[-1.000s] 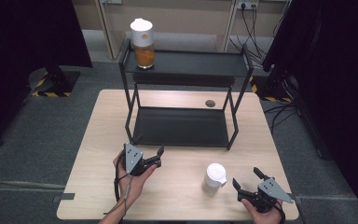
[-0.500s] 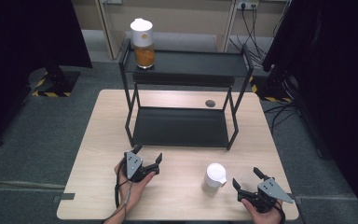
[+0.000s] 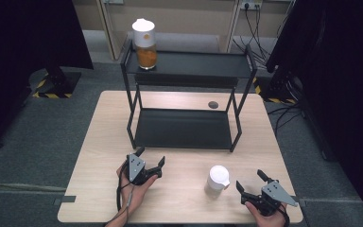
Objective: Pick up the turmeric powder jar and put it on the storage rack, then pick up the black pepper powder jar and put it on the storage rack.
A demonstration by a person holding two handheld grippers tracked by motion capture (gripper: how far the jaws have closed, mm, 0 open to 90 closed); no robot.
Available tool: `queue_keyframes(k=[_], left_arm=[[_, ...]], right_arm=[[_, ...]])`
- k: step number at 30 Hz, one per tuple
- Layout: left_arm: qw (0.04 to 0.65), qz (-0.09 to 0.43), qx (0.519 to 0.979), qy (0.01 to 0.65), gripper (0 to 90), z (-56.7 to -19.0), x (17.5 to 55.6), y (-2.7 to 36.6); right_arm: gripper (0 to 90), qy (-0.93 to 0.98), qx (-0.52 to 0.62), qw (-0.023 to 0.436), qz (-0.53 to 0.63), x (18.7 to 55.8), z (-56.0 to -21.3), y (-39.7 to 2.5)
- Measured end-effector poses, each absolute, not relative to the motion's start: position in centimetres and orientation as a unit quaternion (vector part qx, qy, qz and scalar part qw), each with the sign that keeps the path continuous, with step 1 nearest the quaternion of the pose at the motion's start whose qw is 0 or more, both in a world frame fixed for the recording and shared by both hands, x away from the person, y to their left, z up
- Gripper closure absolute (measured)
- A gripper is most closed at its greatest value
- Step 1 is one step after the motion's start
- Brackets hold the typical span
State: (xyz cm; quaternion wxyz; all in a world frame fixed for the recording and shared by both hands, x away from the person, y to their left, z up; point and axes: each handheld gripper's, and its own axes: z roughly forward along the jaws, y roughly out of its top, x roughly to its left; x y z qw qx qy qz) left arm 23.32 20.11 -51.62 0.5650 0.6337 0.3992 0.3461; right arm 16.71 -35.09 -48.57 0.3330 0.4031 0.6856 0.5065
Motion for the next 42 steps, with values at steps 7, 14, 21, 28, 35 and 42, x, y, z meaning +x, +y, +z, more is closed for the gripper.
queue_keyframes(k=[7, 14, 21, 28, 35, 42], left_arm=[[0.567, 0.349, 0.633, 0.395, 11.4, -51.7, 23.2, 20.1], [0.566, 0.346, 0.634, 0.397, 11.4, -51.7, 23.3, 20.2], [0.565, 0.345, 0.635, 0.398, 11.4, -51.6, 23.4, 20.1], [0.567, 0.339, 0.635, 0.402, 11.4, -51.5, 23.5, 20.3], [0.562, 0.340, 0.638, 0.401, 11.4, -51.4, 23.6, 20.2], [0.563, 0.340, 0.637, 0.402, 11.4, -51.4, 23.5, 20.2]], right_arm=[[6.7, 0.685, 0.403, 0.334, 0.507, 16.6, -48.6, -35.1], [6.6, 0.684, 0.404, 0.332, 0.509, 16.6, -48.6, -35.2], [5.9, 0.683, 0.391, 0.322, 0.527, 15.9, -48.7, -35.8], [4.9, 0.684, 0.357, 0.300, 0.561, 15.0, -48.2, -35.9], [5.0, 0.697, 0.326, 0.274, 0.577, 15.3, -48.0, -35.1], [5.0, 0.699, 0.310, 0.264, 0.588, 15.8, -47.7, -34.1]])
